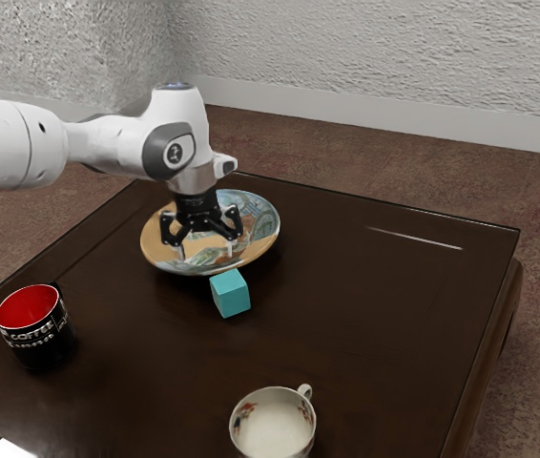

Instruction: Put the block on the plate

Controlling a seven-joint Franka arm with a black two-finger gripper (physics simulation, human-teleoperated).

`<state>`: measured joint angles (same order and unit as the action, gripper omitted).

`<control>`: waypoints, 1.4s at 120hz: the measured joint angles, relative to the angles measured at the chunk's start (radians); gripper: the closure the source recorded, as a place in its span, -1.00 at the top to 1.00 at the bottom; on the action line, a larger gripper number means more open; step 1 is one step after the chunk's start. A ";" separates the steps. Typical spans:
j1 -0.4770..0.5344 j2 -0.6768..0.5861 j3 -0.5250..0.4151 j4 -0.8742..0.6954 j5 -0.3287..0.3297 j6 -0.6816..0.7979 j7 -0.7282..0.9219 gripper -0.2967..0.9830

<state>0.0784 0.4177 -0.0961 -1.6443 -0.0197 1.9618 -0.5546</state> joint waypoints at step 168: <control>-0.035 0.025 -0.030 -0.205 0.063 0.395 -0.793 0.54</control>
<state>0.0431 0.4427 -0.1257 -1.8489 0.0430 2.3572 -1.3478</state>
